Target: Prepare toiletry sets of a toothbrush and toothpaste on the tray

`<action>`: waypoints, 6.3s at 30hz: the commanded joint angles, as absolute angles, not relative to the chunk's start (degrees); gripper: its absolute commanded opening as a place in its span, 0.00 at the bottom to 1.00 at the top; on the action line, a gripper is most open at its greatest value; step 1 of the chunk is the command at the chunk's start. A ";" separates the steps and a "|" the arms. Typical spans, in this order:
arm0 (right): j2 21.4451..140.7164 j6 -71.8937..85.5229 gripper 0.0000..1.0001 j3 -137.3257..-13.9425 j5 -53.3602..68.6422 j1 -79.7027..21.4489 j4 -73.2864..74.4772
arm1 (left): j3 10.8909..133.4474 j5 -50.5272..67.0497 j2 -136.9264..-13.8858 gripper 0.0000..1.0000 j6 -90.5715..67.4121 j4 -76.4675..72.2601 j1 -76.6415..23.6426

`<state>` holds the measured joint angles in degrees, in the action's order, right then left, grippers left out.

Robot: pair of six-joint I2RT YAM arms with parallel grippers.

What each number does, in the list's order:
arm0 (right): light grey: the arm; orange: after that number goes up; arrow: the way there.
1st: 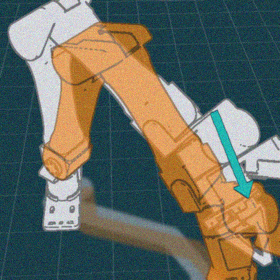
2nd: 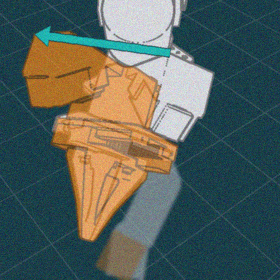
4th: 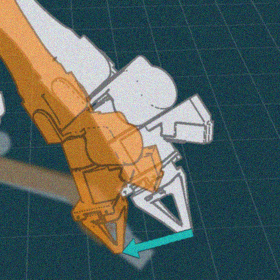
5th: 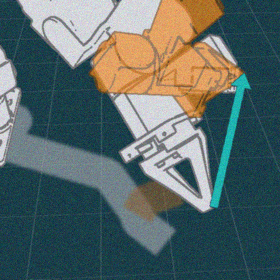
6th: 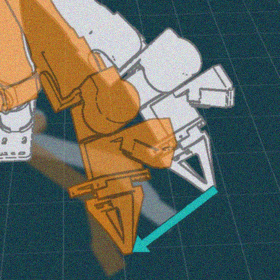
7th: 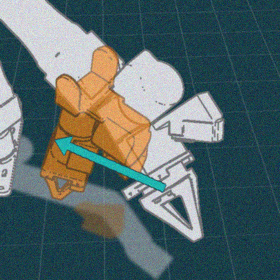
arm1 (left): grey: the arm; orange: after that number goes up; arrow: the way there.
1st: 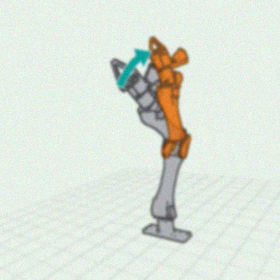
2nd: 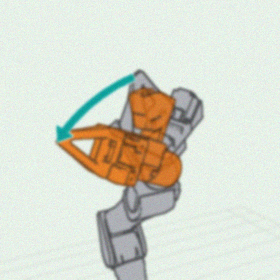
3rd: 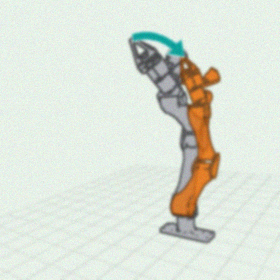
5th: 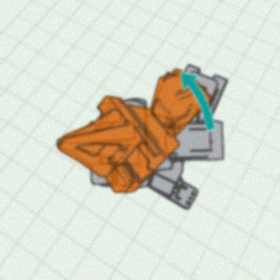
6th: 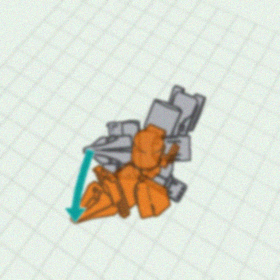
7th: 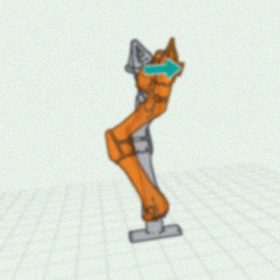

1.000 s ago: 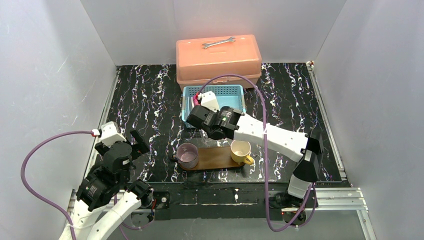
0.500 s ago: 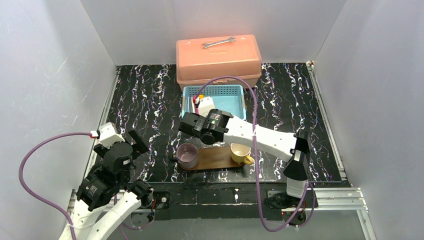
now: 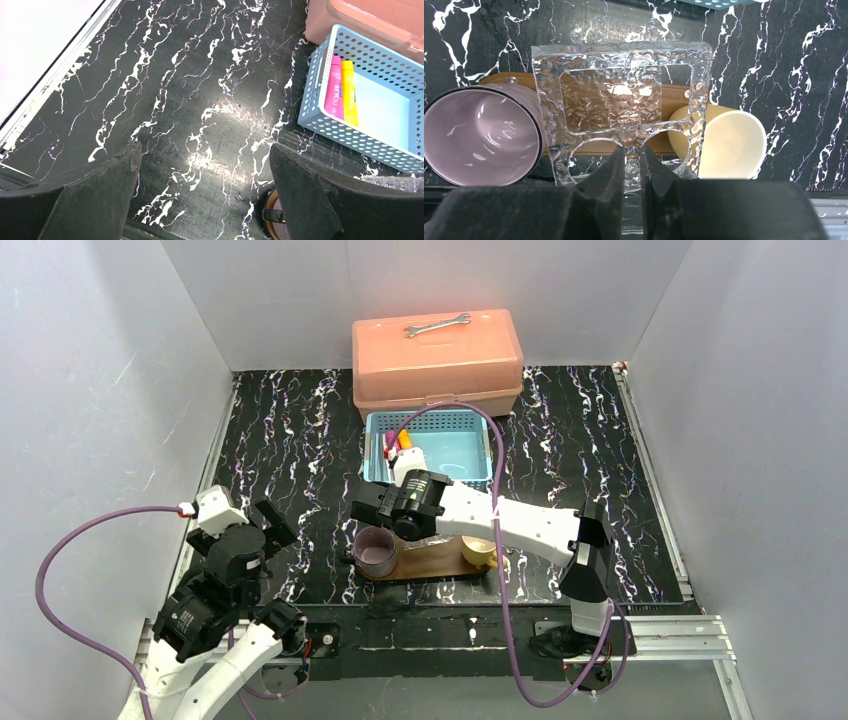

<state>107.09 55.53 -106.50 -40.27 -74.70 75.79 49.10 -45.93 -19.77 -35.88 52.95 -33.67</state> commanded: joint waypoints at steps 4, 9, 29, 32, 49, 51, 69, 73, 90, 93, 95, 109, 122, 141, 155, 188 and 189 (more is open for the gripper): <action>108.04 59.86 0.01 -106.03 -41.67 -75.67 77.70 | 49.04 -47.63 -19.79 0.99 -36.74 53.82 -33.84; 108.88 60.46 0.01 -104.79 -40.67 -76.02 76.99 | 49.04 -47.43 -19.76 0.99 -36.72 53.82 -33.84; 107.12 63.27 0.01 -95.54 -36.79 -77.34 71.16 | 48.96 -47.26 -20.16 0.99 -36.74 53.85 -33.84; 107.11 63.38 0.01 -95.32 -36.73 -77.52 71.13 | 48.95 -47.28 -20.20 0.99 -36.69 53.80 -33.84; 106.36 65.71 0.07 -94.02 -37.42 -77.61 71.73 | 48.96 -46.89 -20.85 0.99 -36.65 53.79 -33.89; 106.12 65.70 0.10 -94.13 -37.50 -77.60 71.68 | 49.01 -46.98 -21.00 0.99 -36.57 53.86 -33.84; 103.22 62.92 0.36 -94.35 -38.14 -77.60 69.98 | 48.95 -47.27 -22.23 0.99 -36.34 53.79 -33.79; 102.88 60.85 0.42 -96.19 -39.02 -77.61 70.29 | 48.91 -47.37 -22.69 0.99 -36.18 53.79 -33.84; 95.48 39.37 0.52 -101.76 -40.97 -70.44 57.88 | 49.04 -45.61 -25.03 0.99 -34.60 53.70 -33.84; 95.19 34.65 0.52 -101.65 -38.77 -67.64 54.26 | 48.96 -45.08 -25.09 0.99 -33.84 53.46 -33.90; 95.39 30.69 0.52 -101.77 -36.54 -65.37 51.64 | 48.79 -44.16 -25.12 0.99 -33.18 53.12 -33.84; 104.14 15.62 0.59 -103.46 -21.56 -51.97 38.71 | 47.50 -33.84 -26.21 0.99 -26.36 48.27 -33.85; 117.63 13.44 0.58 -110.61 -8.18 -45.64 35.39 | 47.64 -31.29 -28.36 0.99 -24.96 47.56 -33.84; 131.65 14.06 0.52 -121.95 -7.05 -42.72 38.33 | 47.55 -31.03 -28.81 0.99 -24.61 47.42 -33.84; 135.90 14.68 0.51 -122.17 -6.15 -42.54 38.24 | 47.55 -31.11 -28.83 0.99 -24.52 47.37 -33.79; 130.58 13.81 0.39 -118.22 -8.73 -42.53 38.67 | 47.52 -31.11 -29.22 0.99 -24.43 47.38 -33.84; 130.44 14.06 0.42 -118.33 -8.45 -42.54 38.36 | 47.61 -31.11 -29.23 0.99 -24.43 47.37 -33.84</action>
